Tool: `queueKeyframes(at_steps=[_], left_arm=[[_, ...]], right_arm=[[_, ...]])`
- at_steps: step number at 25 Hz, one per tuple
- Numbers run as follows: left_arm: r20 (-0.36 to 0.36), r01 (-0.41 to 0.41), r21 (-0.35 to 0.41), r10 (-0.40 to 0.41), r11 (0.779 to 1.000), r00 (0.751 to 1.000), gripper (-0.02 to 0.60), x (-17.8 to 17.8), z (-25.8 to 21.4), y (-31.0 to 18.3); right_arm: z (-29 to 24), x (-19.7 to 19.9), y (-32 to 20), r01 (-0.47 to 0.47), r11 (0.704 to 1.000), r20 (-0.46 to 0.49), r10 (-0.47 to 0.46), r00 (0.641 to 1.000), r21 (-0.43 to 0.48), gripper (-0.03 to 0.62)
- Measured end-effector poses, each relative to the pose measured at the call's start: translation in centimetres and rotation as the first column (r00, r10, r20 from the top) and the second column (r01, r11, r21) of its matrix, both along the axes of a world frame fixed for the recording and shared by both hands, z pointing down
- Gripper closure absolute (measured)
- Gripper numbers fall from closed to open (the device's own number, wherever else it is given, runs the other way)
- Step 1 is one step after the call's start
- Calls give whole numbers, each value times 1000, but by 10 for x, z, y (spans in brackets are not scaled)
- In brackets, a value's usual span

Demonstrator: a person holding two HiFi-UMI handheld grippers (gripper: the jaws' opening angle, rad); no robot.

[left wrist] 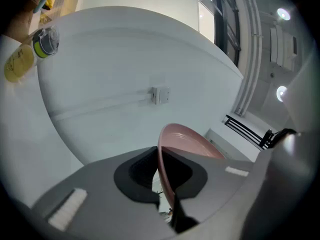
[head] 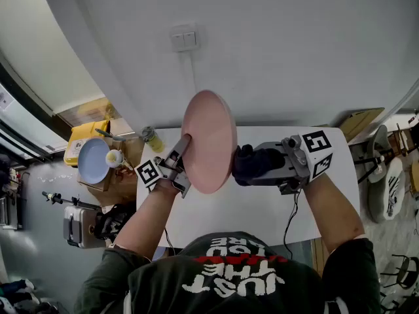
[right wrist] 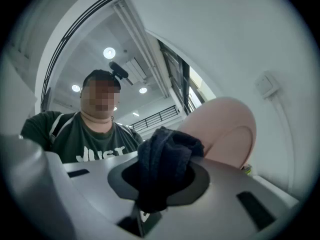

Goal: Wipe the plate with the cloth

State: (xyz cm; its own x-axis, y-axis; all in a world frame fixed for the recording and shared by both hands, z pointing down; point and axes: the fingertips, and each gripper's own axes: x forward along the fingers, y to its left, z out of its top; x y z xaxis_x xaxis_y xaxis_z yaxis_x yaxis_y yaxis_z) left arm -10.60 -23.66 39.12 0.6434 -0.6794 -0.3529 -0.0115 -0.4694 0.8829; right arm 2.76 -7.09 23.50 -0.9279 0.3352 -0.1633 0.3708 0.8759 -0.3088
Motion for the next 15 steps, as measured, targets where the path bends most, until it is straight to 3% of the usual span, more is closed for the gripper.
queueKeyframes(at_steps=[5,11,15], left_arm=[[-6,31,-28,-31,999,1000,563,5,2,-6],[-28,1,-55,-3,998,1000,563,18,2,1],[-43,-55,-20,54,998,998,563,36,-9,12]], right_arm=[[38,-23,25,43,999,-88,-45,995,-25,520],[87,-58,37,31,998,-218,-44,975,-62,520],[139,-74,35,-11,1000,-387,4,922,-16,520]])
